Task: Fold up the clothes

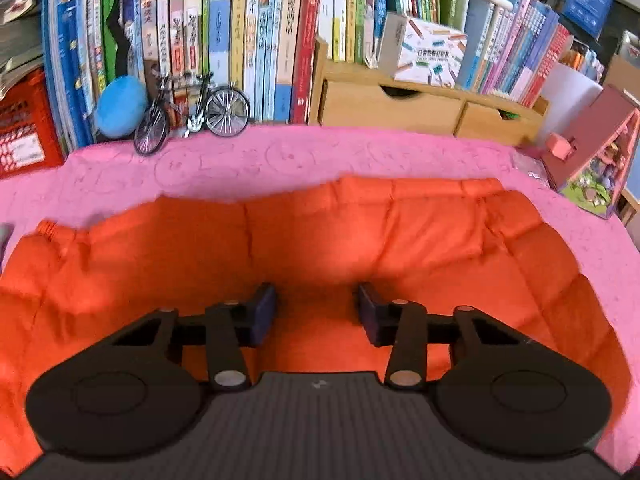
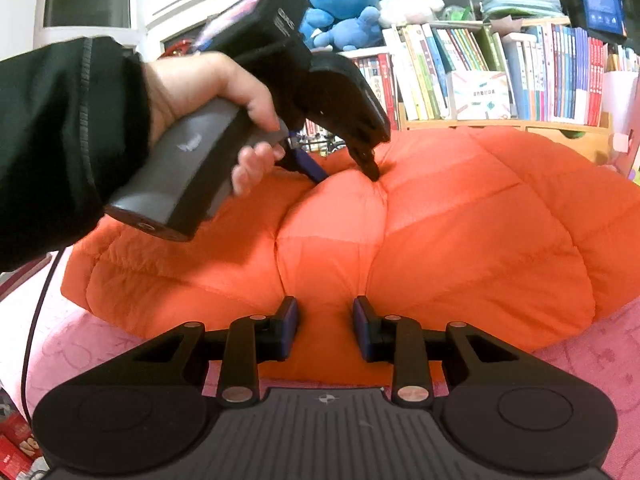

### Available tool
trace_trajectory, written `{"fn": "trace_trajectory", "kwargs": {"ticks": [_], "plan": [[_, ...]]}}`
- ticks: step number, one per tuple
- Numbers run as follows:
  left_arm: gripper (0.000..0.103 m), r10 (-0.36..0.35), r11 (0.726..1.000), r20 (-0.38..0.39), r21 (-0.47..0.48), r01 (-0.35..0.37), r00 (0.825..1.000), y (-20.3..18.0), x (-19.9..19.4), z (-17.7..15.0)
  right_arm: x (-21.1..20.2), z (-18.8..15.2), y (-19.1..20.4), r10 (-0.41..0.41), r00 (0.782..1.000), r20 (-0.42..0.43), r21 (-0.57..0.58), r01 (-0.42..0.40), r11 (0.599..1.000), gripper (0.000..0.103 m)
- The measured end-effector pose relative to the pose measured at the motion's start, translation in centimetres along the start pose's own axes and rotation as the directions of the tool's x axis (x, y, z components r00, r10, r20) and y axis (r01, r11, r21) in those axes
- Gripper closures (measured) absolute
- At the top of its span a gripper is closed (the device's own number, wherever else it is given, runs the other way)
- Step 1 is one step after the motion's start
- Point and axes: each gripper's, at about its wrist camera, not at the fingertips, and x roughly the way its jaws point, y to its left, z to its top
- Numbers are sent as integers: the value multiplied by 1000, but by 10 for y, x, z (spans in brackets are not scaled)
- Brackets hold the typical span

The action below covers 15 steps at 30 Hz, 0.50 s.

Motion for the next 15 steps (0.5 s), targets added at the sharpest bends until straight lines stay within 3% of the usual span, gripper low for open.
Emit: {"fn": "trace_trajectory", "kwargs": {"ticks": [4,8,15], "plan": [[60,26,994,-25,104,-24,999,-15,-31,-33,1,0,-4,11,1000,-2,13,-11,1000,71],[60,31,994,-31,102,-27,999,-16,-47,-62,1,0,-5,19,1000,-6,23,-18,1000,70],[57,37,996,-17,77,-35,999,-8,-10,-45,0,-2,-2,25,999,-23,21,-25,999,71]]}}
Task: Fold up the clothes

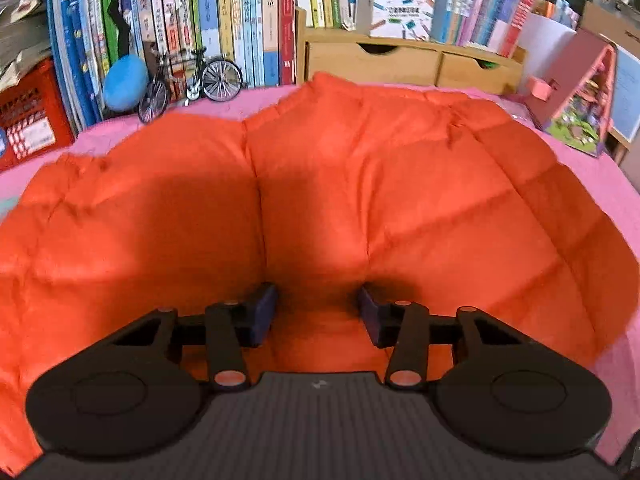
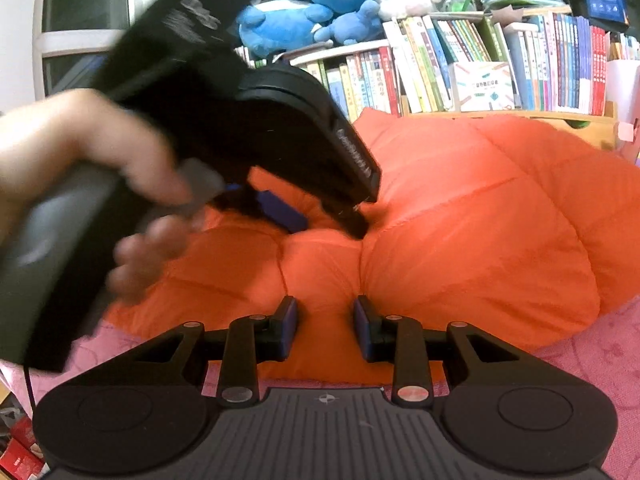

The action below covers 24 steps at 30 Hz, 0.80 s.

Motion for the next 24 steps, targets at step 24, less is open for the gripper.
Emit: {"fn": "trace_trajectory", "kwargs": {"ticks": [24], "plan": [[55,92,995,78,32,-95,993,2,31,44,-13,-3,-22,134,990,35,89,-137,987,58]]}}
